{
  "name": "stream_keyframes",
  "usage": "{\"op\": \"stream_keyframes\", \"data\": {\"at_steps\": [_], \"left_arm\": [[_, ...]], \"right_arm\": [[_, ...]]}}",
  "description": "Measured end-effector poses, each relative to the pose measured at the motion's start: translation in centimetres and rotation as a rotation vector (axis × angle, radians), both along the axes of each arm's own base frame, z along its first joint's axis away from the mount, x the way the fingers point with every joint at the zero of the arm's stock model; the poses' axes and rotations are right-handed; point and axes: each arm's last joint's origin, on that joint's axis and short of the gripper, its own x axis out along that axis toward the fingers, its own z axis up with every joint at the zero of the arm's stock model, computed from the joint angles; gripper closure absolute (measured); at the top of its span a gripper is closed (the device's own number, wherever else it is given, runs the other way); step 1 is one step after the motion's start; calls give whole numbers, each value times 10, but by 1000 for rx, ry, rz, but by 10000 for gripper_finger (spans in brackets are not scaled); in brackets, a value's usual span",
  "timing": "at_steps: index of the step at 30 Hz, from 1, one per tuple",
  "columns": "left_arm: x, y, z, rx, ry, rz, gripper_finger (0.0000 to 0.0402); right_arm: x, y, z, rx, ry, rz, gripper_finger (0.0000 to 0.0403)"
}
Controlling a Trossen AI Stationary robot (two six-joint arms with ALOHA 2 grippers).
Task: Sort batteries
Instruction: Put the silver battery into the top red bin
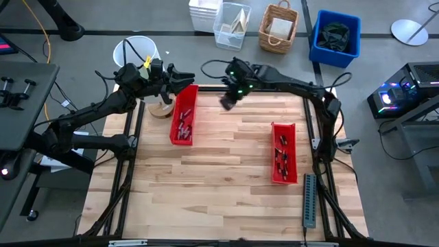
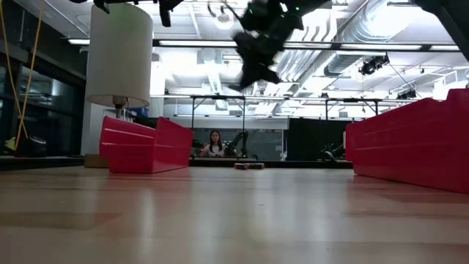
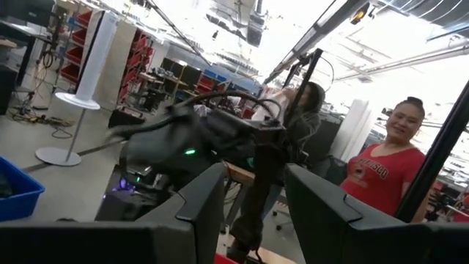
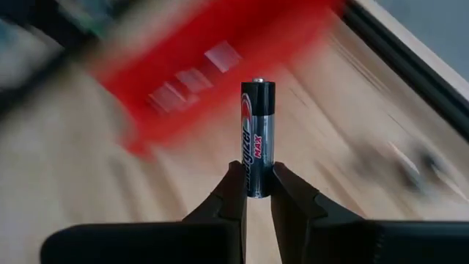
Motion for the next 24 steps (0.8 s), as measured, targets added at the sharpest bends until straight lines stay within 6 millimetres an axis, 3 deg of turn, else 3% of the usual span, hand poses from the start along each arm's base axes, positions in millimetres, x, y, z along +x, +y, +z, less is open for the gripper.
{"op": "stream_keyframes", "data": {"at_steps": [4, 8, 11, 15, 18, 24], "left_arm": [[0, 0, 0, 0, -2, 2, 266], [0, 0, 0, -2, -2, 2, 266], [0, 0, 1, -17, -7, -2, 266], [0, 0, -1, -34, 7, -4, 266], [1, 0, -2, -38, 11, -4, 266], [1, 0, -2, -36, 8, -4, 266]], "right_arm": [[41, 14, 2, 60, -291, 12, 373], [84, 32, -18, 151, -471, 3, 373], [105, 43, -40, 218, -515, -15, 373], [117, 45, -70, 236, -463, -117, 373], [119, 45, -76, 220, -452, -168, 365], [119, 45, -77, 192, -450, -150, 237]]}}
